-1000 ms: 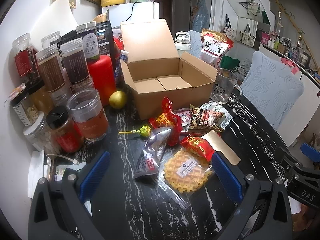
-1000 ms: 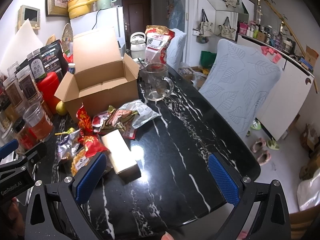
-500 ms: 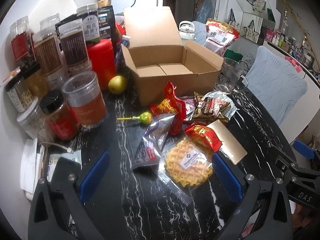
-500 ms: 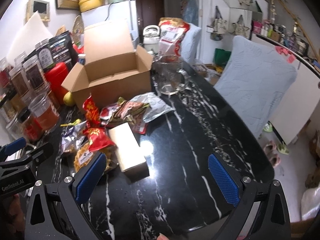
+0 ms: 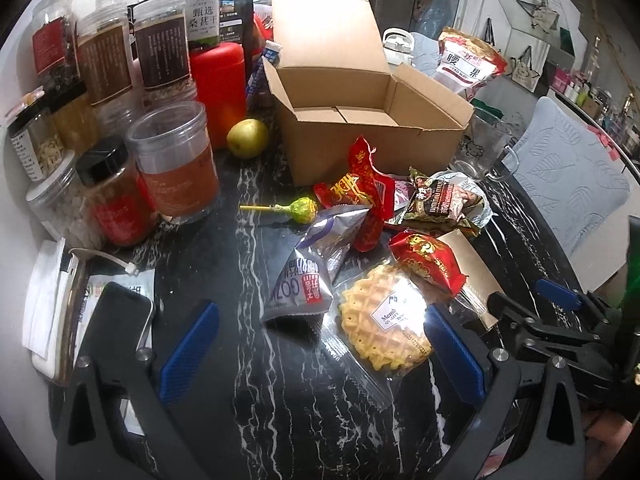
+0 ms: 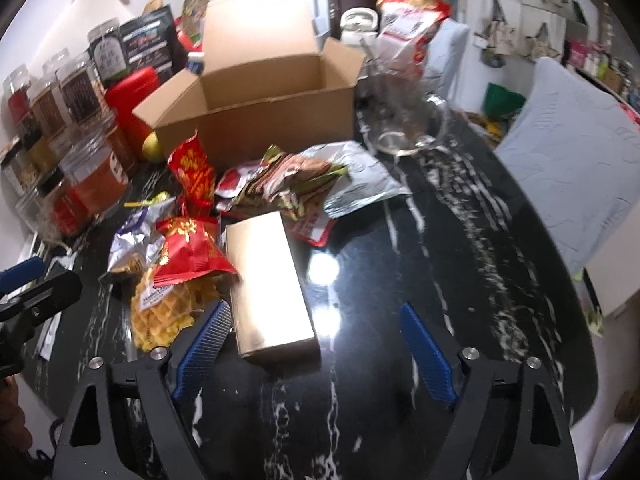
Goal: Organize snacks
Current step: 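Grasp the gold rectangular box with the right tool while the left tool grasps the waffle packet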
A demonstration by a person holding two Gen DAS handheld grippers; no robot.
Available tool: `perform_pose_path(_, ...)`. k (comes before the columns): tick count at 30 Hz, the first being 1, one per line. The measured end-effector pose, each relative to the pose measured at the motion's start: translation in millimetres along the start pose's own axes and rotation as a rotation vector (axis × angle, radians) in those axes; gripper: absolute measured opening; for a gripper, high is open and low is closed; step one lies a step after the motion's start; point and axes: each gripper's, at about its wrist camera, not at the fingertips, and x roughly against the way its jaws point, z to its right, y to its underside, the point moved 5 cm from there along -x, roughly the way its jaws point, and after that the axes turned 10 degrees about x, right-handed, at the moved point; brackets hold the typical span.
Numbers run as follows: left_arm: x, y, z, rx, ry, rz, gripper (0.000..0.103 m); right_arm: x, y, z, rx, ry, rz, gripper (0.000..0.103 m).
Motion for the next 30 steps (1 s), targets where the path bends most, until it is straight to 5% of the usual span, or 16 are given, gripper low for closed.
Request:
perform_pose_path(7,-7,0,3,0.001,-0.02,-0.014,0.103,-24,-1,-9,0.089,-0.035,-0.044,0.084)
perform_pose_path(12,-12,2,4,-0.003,-0.02,-0.031,0.103,-44,3,-13,0.113,-0.045,-0.085,0.068)
perform_pose_path(18,-18,6,11,-0.023,0.023,-0.06,0.103,-47,2,-18,0.133,-0.079,-0.048,0.051)
perform_pose_path(30,-33,6,40,-0.136,0.127,-0.095,0.103,-24,13,6,0.058,-0.055,-0.019,0.043)
